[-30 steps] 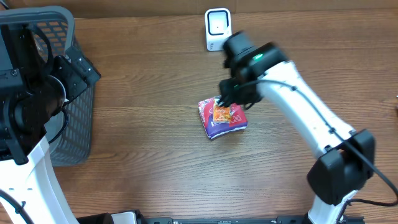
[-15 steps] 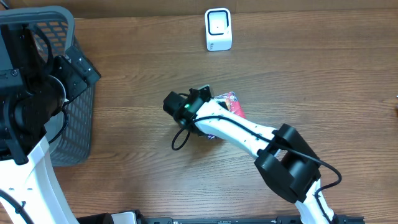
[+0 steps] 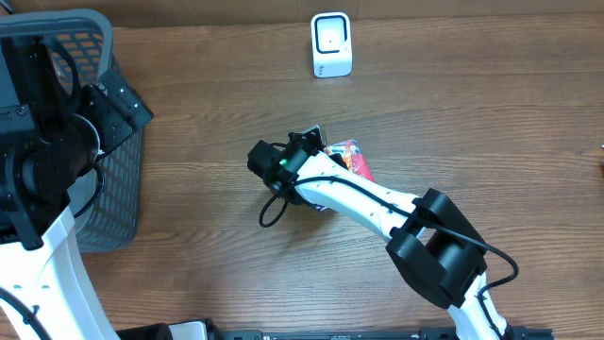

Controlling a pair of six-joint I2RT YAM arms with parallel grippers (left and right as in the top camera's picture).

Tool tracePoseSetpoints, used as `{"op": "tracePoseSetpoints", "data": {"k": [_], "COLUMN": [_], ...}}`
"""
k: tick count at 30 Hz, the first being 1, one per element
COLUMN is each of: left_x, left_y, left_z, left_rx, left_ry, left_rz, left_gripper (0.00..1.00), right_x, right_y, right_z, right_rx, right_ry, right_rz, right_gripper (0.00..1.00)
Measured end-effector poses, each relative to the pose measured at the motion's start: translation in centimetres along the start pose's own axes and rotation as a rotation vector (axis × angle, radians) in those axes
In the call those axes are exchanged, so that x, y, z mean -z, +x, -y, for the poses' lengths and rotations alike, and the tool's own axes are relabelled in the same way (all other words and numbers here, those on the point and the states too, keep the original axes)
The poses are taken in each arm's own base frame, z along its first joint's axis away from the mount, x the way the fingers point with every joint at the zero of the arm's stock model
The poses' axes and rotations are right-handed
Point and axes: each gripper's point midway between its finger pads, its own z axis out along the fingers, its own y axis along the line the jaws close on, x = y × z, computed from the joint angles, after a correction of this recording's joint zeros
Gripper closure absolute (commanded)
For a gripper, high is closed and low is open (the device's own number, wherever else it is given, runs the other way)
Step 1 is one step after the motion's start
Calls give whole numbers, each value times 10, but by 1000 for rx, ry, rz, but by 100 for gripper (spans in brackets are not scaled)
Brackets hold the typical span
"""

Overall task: Scan the item barcode
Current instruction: 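Lift the tissue pack up to the scanner with right gripper, then carry the tissue pack right and drop it at the table edge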

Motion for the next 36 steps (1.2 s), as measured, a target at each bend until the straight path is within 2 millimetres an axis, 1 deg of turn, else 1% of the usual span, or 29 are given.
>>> {"op": "tracePoseSetpoints", "data": {"k": [1, 8, 9, 11, 12, 13, 14, 15, 16, 17, 18, 20, 22, 24, 25, 28, 31, 32, 34, 36], "left_x": [0, 0, 0, 0, 0, 0, 0, 0, 0, 0, 0, 0, 0, 0, 0, 0, 0, 0, 0, 0], "left_y": [0, 0, 0, 0, 0, 0, 0, 0, 0, 0, 0, 0, 0, 0, 0, 0, 0, 0, 0, 0], "left_z": [0, 0, 0, 0, 0, 0, 0, 0, 0, 0, 0, 0, 0, 0, 0, 0, 0, 0, 0, 0], "left_rx": [0, 0, 0, 0, 0, 0, 0, 0, 0, 0, 0, 0, 0, 0, 0, 0, 0, 0, 0, 0], "left_ry": [0, 0, 0, 0, 0, 0, -1, 0, 0, 0, 0, 0, 0, 0, -1, 0, 0, 0, 0, 0], "left_rz": [0, 0, 0, 0, 0, 0, 0, 0, 0, 0, 0, 0, 0, 0, 0, 0, 0, 0, 0, 0], "left_gripper": [0, 0, 0, 0, 0, 0, 0, 0, 0, 0, 0, 0, 0, 0, 0, 0, 0, 0, 0, 0], "right_x": [0, 1, 3, 8, 11, 16, 18, 20, 22, 22, 22, 18, 11, 7, 8, 14, 22, 25, 31, 36], "right_y": [0, 0, -2, -16, -26, -45, -55, -70, -99, -103, -121, -149, -176, -204, -219, -254, -273, -277, -284, -288], "right_z": [0, 6, 8, 13, 14, 17, 18, 20, 24, 26, 30, 40, 56, 75, 88, 127, 158, 162, 161, 151], "right_rx": [0, 2, -4, -44, -69, -115, -132, -160, -209, -218, -247, -302, -361, -422, -455, -538, -598, -604, -604, -595], "right_ry": [3, 16, 12, -17, -43, -98, -125, -175, -271, -286, -353, -458, -576, -707, -781, -923, -1010, -1031, -1072, -1109], "right_rz": [1, -11, -13, -5, 4, 28, 40, 61, 104, 110, 139, 184, 233, 300, 345, 486, 583, 606, 637, 651], "right_gripper": [96, 96, 96, 96, 96, 96, 96, 96, 96, 96, 96, 96, 96, 96, 96, 96, 96, 96, 96, 96]}}
